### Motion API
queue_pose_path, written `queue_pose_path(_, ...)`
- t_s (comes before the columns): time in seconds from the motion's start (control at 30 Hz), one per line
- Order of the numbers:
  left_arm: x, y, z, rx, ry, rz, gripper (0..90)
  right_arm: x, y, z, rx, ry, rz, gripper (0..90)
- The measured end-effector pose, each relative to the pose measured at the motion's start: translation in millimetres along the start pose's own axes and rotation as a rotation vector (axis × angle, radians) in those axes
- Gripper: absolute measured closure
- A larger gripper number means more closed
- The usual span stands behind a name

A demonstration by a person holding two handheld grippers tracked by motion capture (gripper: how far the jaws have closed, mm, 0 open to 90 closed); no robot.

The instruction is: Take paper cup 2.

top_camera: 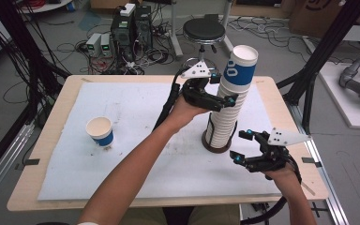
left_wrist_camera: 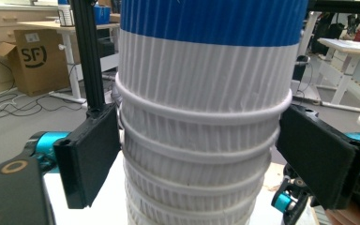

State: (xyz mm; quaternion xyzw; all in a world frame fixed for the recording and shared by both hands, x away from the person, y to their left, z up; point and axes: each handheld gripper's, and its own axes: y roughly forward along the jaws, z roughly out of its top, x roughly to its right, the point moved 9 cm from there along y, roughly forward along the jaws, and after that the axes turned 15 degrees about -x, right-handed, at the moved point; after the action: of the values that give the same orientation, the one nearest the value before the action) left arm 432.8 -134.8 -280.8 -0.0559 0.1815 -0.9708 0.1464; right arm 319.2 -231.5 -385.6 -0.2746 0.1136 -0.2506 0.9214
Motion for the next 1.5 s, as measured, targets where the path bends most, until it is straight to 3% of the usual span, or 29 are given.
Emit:
queue_pose_path(0.23,-1.5,-1.1,0.2,-0.005,0.021,0.007,16.6,0.6,-5.3,4.0,0.017,0.000,-0.008,18.7)
queue_pose_path(0.53,-1.1,-1.3,-0.1,-0.006,0.015,0.011,16.9,4.3,-26.2,27.8,0.052,0.006,-0.009,18.7)
queue_pose_path(0.73,-1.4,-1.7,-0.3,-0.007,0.012,0.013,17.0,7.7,-45.3,67.6,0.053,-0.039,0.012,18.7)
queue_pose_path(0.93,-1.3,-1.5,-0.3,-0.009,0.014,0.015,16.9,19.7,-59.1,107.9,0.018,-0.072,-0.036,18.6)
queue_pose_path(1.03,-1.1,-1.5,-0.2,-0.008,0.013,0.015,16.9,28.6,-64.4,123.0,0.021,-0.066,-0.059,18.7)
queue_pose_path(1.23,-0.8,-1.4,0.0,-0.005,0.011,0.015,17.0,45.4,-72.5,146.5,0.065,-0.047,-0.098,18.6)
queue_pose_path(1.5,-0.6,-1.3,-0.2,-0.009,0.015,0.015,16.9,57.8,-67.3,163.3,0.051,-0.024,-0.100,18.7)
